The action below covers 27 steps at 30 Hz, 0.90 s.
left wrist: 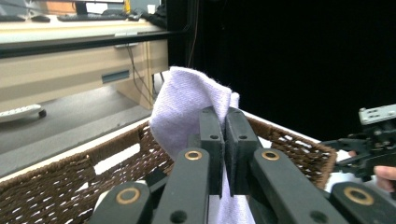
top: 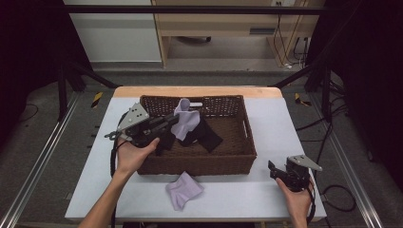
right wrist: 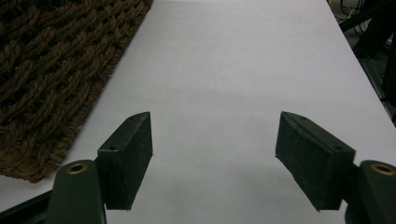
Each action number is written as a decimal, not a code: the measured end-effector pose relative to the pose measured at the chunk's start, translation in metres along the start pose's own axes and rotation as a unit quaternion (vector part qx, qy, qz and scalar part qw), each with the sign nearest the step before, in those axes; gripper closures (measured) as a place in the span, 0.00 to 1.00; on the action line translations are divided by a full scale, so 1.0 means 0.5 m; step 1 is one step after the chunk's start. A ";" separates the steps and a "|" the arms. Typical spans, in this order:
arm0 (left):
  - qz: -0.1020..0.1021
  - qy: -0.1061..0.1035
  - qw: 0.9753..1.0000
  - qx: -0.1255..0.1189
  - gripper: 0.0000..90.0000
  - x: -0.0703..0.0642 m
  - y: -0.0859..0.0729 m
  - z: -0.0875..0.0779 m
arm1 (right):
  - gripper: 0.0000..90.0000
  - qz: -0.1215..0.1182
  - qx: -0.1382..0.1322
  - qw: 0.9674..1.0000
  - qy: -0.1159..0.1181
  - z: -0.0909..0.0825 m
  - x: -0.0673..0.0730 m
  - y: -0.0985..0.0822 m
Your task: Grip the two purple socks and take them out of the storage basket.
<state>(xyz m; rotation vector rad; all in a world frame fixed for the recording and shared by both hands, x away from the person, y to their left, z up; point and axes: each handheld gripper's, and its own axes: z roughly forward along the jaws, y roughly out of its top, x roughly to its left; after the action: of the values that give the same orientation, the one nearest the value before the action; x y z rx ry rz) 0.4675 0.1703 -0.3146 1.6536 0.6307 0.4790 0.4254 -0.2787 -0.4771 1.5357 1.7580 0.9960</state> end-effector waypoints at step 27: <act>0.056 -0.096 0.994 -0.016 0.96 -0.144 -0.001 -0.081 | 0.31 -0.001 -0.001 1.000 0.001 -0.002 0.001 -0.001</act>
<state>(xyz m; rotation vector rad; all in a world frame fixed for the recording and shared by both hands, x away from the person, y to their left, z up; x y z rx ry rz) 0.3870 0.1546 -0.3056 1.6863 0.3883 0.4029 0.4245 -0.2785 -0.4770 1.5314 1.7591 0.9975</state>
